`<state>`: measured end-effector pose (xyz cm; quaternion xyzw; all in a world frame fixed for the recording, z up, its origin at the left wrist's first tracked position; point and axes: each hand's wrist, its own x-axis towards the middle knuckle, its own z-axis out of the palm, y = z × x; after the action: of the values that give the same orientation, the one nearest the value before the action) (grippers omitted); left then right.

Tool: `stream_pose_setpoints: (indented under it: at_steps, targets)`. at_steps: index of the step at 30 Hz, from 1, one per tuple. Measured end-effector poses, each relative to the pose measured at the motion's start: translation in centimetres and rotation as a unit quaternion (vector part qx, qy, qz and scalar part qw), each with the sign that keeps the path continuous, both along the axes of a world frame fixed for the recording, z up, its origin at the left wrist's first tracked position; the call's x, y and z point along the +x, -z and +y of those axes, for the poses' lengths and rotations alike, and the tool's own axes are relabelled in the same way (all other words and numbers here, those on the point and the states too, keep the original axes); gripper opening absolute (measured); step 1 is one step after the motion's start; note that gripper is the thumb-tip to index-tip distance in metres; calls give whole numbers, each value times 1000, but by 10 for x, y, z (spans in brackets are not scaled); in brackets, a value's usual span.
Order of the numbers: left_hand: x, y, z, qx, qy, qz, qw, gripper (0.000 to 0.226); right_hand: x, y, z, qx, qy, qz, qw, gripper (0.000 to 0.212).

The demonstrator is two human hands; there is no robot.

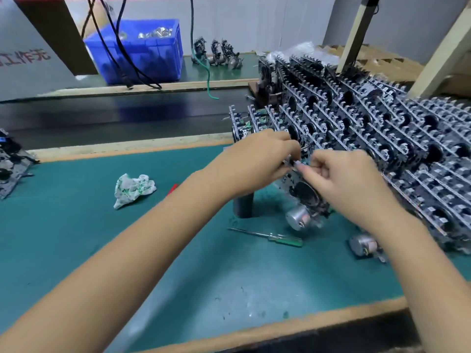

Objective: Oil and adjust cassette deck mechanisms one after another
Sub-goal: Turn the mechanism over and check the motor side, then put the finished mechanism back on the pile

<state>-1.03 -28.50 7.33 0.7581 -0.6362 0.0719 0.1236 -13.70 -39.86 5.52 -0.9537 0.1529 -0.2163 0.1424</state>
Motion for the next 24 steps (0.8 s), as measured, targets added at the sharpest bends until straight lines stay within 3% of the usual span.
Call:
stream_pose_setpoints:
  at_steps: [3, 8, 12, 24]
  targets:
    - [9, 10, -20, 68, -30, -16, 997, 37, 24, 19, -10, 4, 66, 2, 998, 41]
    - [10, 18, -39, 148, -44, -26, 988, 64, 42, 38, -18, -63, 150, -21, 986, 24]
    - [8, 14, -56, 161, -51, -63, 984, 57, 45, 38, -23, -86, 169, -37, 981, 21]
    - [5, 18, -66, 166, -36, -20, 985, 53, 50, 38, -24, -56, 215, 12, 975, 22]
